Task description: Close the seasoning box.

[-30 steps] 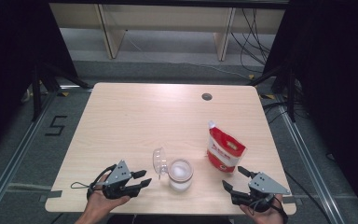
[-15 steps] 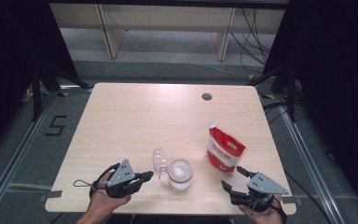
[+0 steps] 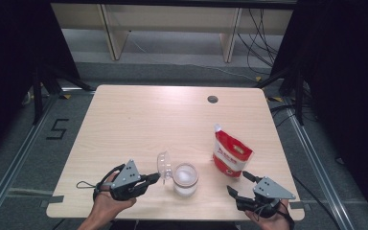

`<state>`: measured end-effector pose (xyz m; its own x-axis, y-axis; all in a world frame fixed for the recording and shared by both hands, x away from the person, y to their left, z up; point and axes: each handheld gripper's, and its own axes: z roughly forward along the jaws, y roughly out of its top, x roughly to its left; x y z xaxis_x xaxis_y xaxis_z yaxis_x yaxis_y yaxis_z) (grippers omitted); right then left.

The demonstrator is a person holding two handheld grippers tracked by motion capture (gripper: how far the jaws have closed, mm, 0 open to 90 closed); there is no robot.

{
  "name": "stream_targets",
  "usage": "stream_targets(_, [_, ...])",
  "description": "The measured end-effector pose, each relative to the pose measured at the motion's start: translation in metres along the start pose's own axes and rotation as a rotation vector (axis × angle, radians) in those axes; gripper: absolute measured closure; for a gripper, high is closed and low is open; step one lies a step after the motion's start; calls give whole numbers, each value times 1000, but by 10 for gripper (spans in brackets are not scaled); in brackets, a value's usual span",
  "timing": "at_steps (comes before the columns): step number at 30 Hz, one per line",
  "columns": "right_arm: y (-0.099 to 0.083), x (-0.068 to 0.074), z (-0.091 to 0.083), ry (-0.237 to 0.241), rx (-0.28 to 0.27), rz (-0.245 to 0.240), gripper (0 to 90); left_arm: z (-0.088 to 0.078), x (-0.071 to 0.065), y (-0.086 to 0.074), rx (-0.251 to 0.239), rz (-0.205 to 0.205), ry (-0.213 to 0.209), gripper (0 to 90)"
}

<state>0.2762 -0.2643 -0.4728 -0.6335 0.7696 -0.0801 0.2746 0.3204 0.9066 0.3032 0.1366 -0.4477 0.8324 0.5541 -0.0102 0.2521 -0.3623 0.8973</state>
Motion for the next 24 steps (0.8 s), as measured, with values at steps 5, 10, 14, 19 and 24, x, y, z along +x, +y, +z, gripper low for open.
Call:
stream_targets(5, [0,2,0,5,8,19,269,2,-2,3,-2,-1,-7,891])
stream_targets(10, [0,1,0,7,9,7,269,2,-4,6,1,4,1,888])
stream_targets(14, [0,2,0,9,11,9,269,2,-4,7,-4,23,2,887])
stream_targets(19, [0,1,0,8,4,3,269,2,-4,8,-9,32,-1,884])
stream_targets(24, [0,1,0,2,4,-6,269,3,-6,9,-12,13,-9,880])
